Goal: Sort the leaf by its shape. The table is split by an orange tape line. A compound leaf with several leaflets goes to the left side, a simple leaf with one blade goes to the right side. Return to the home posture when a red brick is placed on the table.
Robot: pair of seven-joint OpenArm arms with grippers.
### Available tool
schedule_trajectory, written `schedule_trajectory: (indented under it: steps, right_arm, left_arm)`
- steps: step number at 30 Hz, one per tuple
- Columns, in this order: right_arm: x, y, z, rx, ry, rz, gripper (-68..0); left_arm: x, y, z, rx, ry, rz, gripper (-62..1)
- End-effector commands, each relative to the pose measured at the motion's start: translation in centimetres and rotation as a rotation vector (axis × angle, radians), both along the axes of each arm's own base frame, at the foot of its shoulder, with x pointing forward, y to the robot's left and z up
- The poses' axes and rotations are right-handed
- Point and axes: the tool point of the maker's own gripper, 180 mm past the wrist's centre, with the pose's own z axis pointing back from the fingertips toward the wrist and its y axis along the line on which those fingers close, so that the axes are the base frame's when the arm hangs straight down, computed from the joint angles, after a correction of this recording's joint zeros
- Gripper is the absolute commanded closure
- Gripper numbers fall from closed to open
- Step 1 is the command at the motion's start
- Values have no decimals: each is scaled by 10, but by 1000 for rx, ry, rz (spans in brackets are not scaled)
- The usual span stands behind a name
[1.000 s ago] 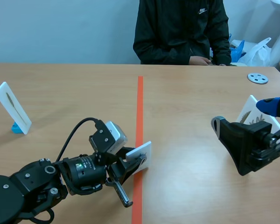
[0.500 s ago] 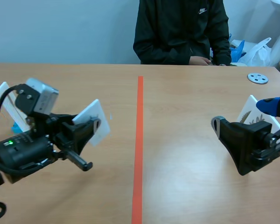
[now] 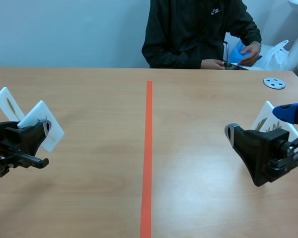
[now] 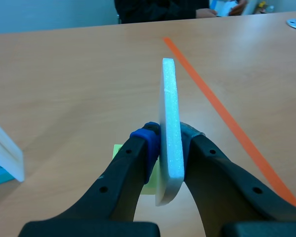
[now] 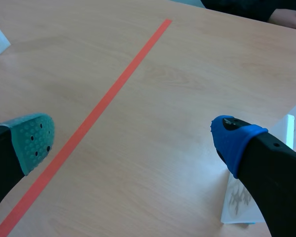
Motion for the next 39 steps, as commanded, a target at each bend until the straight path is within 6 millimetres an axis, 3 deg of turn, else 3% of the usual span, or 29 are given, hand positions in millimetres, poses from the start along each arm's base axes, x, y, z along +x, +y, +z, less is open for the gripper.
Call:
schedule_trajectory:
  steps: [1,10,27,39]
  right_arm:
    - [5,0,13,-1,-43,5,-679]
    - [5,0,13,-1,-43,5,-679]
    - [5,0,13,-1,-43,5,-679]
    - [5,0,13,-1,-43,5,-679]
  left_arm:
    - [5,-1,7,-20,-31,17,-34]
    - [15,20,5,12,-38,119,-34]
    - [55,83,-42,32,34,296,-34]
    - [56,110,-64,10,45,382,-34]
